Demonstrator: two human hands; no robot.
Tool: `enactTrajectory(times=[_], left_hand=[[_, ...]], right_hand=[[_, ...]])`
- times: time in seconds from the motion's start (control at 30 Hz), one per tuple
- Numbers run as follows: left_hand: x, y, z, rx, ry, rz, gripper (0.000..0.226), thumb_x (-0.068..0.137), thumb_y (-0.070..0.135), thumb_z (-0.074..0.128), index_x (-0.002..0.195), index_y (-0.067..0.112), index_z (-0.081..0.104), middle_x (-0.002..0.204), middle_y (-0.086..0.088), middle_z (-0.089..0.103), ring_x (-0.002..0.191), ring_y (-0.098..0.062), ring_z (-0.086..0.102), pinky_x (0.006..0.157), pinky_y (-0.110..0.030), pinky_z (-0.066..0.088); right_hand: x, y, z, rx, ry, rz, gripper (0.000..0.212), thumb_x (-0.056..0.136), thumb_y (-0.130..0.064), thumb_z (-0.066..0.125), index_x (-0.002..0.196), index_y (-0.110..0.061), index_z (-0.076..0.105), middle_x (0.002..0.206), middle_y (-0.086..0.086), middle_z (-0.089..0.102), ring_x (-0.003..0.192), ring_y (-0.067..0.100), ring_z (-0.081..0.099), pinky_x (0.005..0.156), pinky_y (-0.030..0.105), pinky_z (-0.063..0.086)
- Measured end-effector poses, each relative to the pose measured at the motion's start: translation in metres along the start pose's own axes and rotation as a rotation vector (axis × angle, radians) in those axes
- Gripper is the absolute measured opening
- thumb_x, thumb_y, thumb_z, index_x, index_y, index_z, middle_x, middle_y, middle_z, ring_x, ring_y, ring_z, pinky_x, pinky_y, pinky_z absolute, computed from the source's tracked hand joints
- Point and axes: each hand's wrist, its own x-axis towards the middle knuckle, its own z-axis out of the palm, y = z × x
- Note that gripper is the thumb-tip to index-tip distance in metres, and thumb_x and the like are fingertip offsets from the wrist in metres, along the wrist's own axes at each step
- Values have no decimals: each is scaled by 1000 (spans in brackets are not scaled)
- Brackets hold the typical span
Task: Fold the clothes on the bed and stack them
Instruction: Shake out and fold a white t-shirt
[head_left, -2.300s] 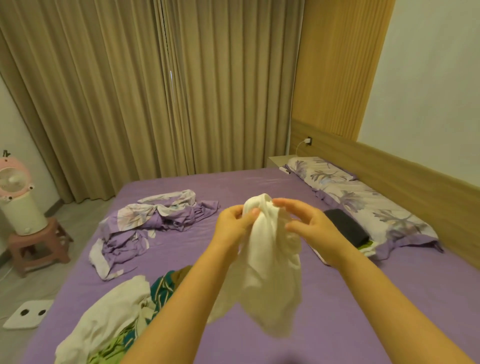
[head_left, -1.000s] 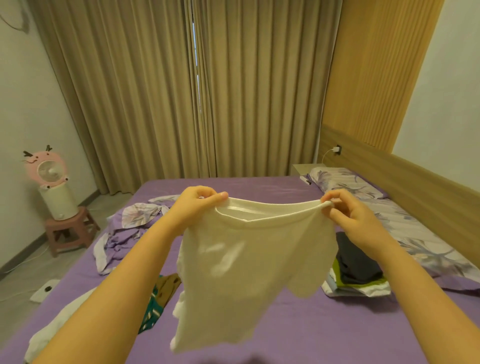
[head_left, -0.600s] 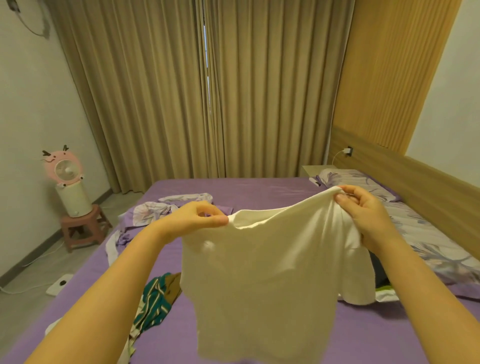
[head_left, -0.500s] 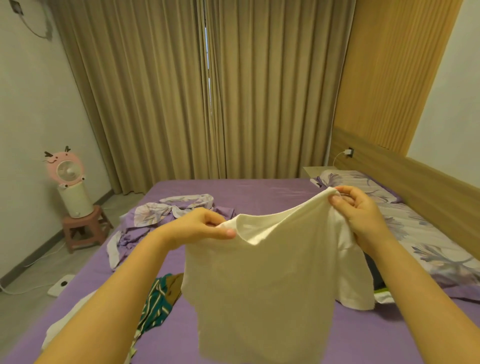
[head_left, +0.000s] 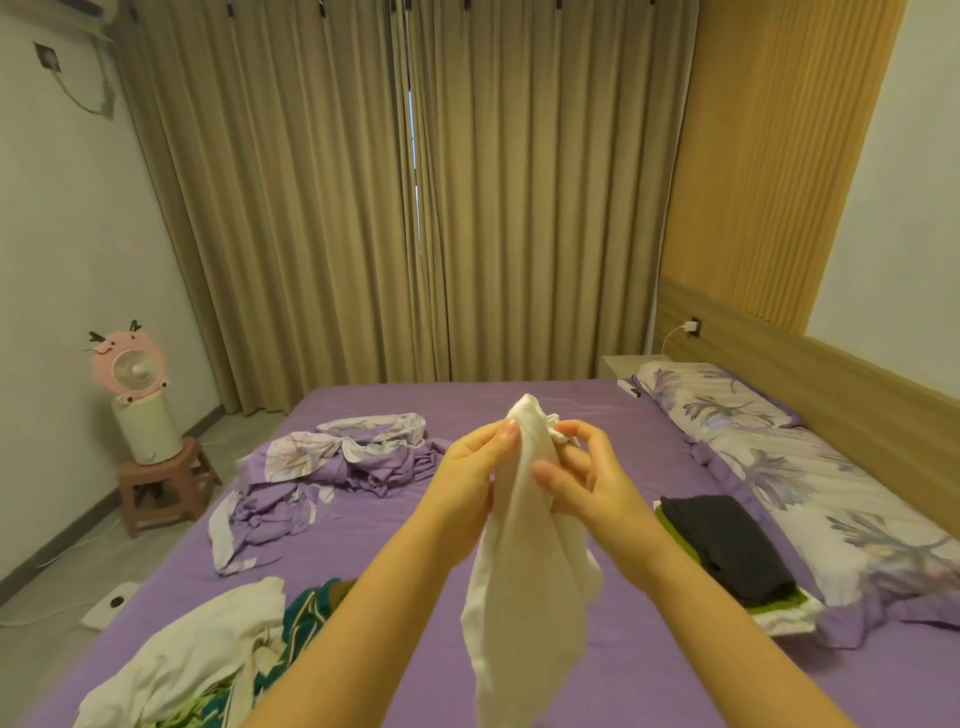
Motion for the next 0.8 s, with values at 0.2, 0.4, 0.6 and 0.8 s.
enactTrajectory(times=[0.2,0.4,0.6,0.8], left_hand=[[-4,-7,-8,390,187,254,25,96,24,53,95,10,74,102,5,72,100,-5,63,85,-20,47],[3,-10,-43,520,-73,0,73,84,-4,54,142,35,35,140,21,38,130,0,31,94,-18,31],[1,-18,-37,406,-299,-22,20,90,16,63,105,5,68,96,-6,70,87,-14,65,86,-27,51],[-2,-31,-29,272,-217,-35,24,88,13,66,109,5,59,113,-8,64,103,-16,62,96,-39,50]], right_hand=[[0,0,-9,-52,27,-26,32,90,4,54,112,-19,49,94,5,72,83,16,66,76,32,53],[-4,-10,-25,-13,-171,-22,24,92,10,44,100,-11,55,82,8,61,76,19,55,67,26,47],[-6,-10,-39,53,-142,-18,20,93,0,50,107,-14,56,90,12,68,83,21,64,71,27,54],[-14,0,-52,-2,-43,33,20,91,-8,55,108,-12,64,95,8,72,89,19,67,71,26,55]])
